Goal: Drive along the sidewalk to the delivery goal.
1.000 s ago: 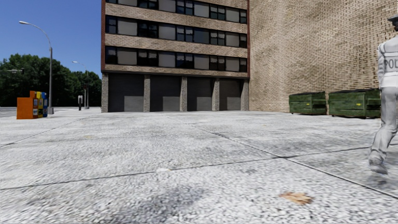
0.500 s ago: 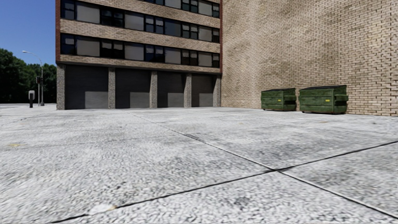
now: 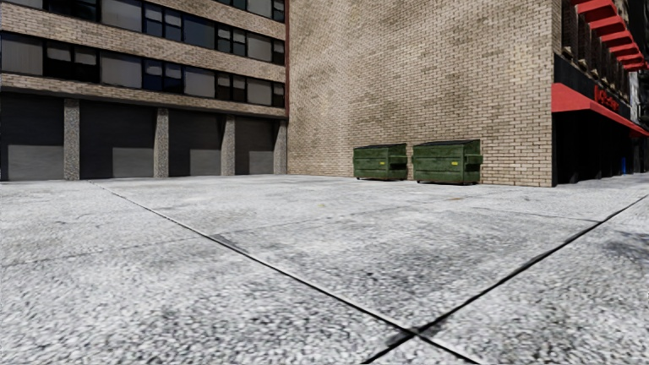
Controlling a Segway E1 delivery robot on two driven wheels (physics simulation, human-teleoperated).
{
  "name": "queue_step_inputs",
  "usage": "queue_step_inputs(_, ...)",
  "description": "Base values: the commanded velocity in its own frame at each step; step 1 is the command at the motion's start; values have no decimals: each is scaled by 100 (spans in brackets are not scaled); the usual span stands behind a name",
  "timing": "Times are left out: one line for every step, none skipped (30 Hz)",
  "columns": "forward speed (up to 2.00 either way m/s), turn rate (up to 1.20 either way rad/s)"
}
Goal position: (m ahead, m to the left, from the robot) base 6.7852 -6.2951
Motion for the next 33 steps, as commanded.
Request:
queue_step_inputs(175, -55)
queue_step_inputs(175, -55)
queue_step_inputs(175, -55)
queue_step_inputs(175, -55)
queue_step_inputs(175, -55)
queue_step_inputs(175, -55)
queue_step_inputs(175, -55)
queue_step_inputs(175, -55)
queue_step_inputs(175, -55)
queue_step_inputs(175, -55)
queue_step_inputs(174, -55)
queue_step_inputs(174, -55)
queue_step_inputs(174, -56)
queue_step_inputs(174, -58)
queue_step_inputs(174, -62)
queue_step_inputs(174, -65)
queue_step_inputs(174, -65)
queue_step_inputs(174, -65)
queue_step_inputs(174, -65)
queue_step_inputs(174, -65)
queue_step_inputs(174, -65)
queue_step_inputs(174, -65)
queue_step_inputs(174, -65)
queue_step_inputs(174, -65)
queue_step_inputs(174, -65)
queue_step_inputs(174, -65)
queue_step_inputs(174, -65)
queue_step_inputs(174, -65)
queue_step_inputs(174, -65)
queue_step_inputs(174, -65)
queue_step_inputs(174, -65)
queue_step_inputs(174, -65)
queue_step_inputs(174, -65)
